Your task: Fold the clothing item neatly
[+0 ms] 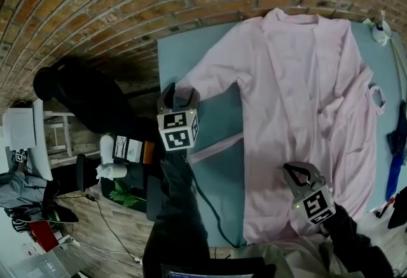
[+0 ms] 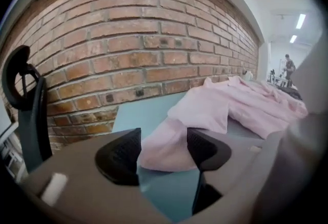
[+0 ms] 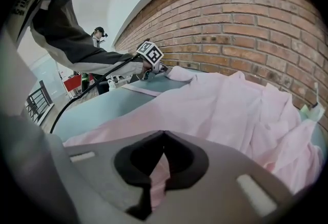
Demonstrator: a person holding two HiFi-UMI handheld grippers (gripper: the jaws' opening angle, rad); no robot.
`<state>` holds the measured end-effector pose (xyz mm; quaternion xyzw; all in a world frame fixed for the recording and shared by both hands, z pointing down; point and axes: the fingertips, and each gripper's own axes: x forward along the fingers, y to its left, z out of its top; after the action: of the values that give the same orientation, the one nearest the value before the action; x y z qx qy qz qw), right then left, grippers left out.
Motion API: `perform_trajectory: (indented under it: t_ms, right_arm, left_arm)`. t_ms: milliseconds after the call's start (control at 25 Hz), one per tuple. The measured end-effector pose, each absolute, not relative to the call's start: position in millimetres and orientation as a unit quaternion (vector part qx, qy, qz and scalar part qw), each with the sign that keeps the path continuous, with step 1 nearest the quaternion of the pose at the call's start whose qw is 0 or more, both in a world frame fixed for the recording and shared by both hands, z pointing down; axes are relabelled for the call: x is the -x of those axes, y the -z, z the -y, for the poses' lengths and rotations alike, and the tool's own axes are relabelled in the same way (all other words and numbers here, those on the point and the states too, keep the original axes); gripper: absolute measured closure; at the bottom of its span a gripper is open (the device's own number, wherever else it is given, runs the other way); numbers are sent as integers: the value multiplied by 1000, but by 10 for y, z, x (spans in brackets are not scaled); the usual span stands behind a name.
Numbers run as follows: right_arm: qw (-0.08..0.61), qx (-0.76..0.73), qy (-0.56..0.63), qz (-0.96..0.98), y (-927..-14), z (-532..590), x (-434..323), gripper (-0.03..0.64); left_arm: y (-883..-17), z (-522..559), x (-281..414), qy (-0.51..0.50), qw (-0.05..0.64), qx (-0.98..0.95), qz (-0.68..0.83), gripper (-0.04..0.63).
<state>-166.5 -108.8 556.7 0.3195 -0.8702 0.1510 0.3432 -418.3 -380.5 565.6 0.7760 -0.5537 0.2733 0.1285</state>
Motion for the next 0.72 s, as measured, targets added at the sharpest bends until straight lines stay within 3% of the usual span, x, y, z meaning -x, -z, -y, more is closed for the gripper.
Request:
perform_trajectory:
  t_ms: [200,240,280,520,720]
  right_arm:
    - [349,-317,-150,869,-5590,1070,1657,617]
    - [350,-319,-150,868,-5586,1073,1648,617]
    - [350,-320,-151,867,-5580,1073,1636,617]
    - [351,-336,-161,859,-5589,999,1414,617]
    - [343,-361,-190,847,-5676,918,1236,617]
  left_arm:
    - [-5802,3767,4048,-314,133,-790,510,400]
    - [-5804,3752,4072,-317,141,-785,514,450]
    - [-5797,3732,4122,-317,151,-776,524,545]
    - [-5234,3357,4878,-132,177,-681,698,554]
    - [-4235,3110,4652,33,65,-710,700,552]
